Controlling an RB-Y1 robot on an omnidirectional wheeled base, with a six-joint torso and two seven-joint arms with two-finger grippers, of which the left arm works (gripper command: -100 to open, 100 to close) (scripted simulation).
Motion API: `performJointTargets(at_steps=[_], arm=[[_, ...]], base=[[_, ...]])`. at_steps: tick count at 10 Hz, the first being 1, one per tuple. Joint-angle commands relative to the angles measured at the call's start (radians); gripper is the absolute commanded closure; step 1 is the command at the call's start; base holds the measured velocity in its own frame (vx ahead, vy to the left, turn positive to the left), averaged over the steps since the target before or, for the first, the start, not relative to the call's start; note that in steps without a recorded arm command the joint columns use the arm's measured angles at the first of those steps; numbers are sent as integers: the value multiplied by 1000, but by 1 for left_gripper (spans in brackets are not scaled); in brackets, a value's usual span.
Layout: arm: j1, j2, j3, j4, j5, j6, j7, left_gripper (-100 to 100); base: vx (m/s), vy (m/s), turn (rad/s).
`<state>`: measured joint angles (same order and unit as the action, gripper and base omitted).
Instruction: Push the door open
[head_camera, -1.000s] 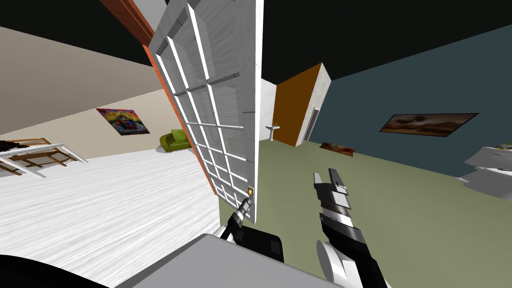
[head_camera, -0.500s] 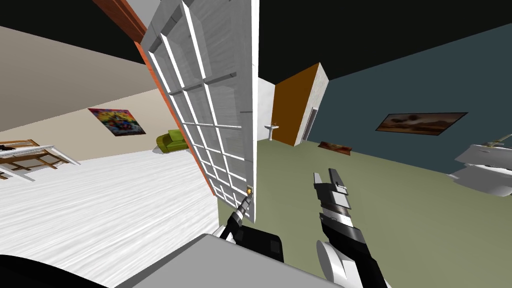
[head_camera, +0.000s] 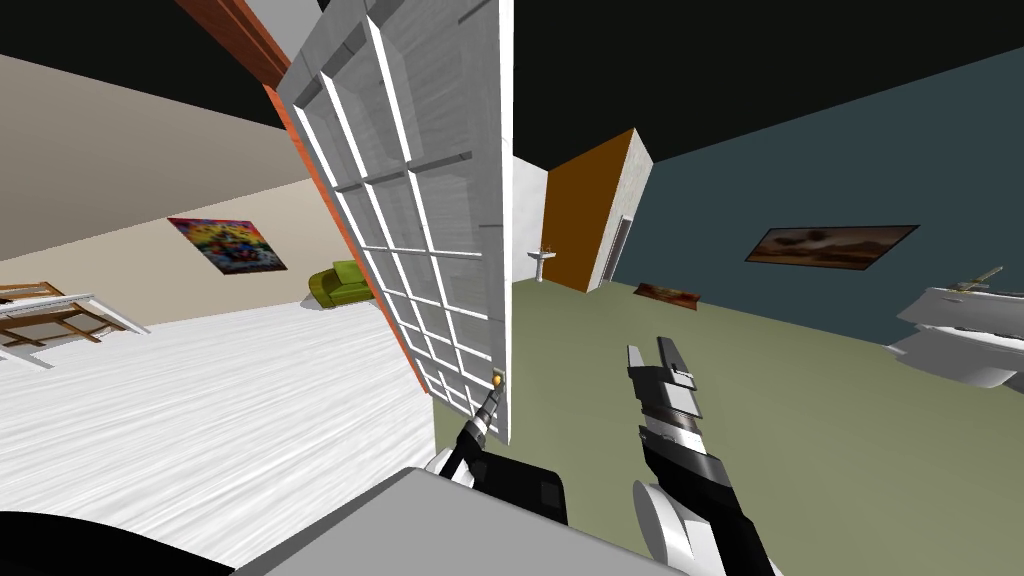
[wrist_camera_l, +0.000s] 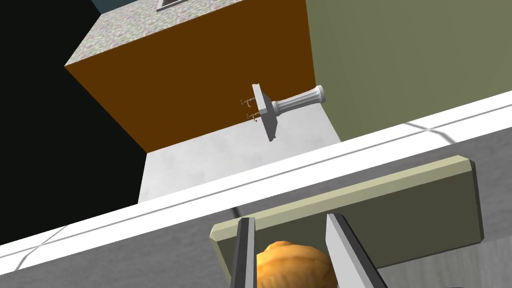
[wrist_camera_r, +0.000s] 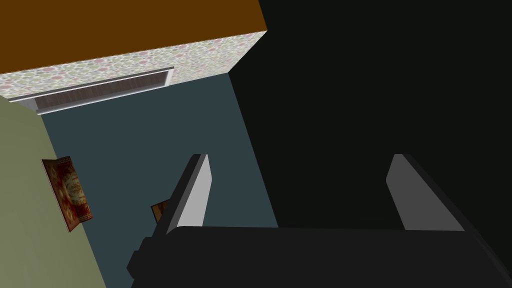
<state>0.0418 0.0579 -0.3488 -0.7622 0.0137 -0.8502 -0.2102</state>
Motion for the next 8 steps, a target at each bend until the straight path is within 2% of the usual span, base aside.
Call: performJointTargets(at_steps=[1, 4, 6, 7, 8], arm=[[16, 27, 18, -44, 9, 12, 6, 100], [16, 27, 18, -39, 9, 12, 6, 100], [5, 29, 18, -35, 42, 10, 75, 100], [5, 29, 18, -35, 42, 10, 87, 100], [0, 29, 19, -30, 59, 8, 120, 100]], base=[[19, 6, -7], [1, 0, -2], [7, -20, -33], [12, -9, -1], [15, -8, -26]])
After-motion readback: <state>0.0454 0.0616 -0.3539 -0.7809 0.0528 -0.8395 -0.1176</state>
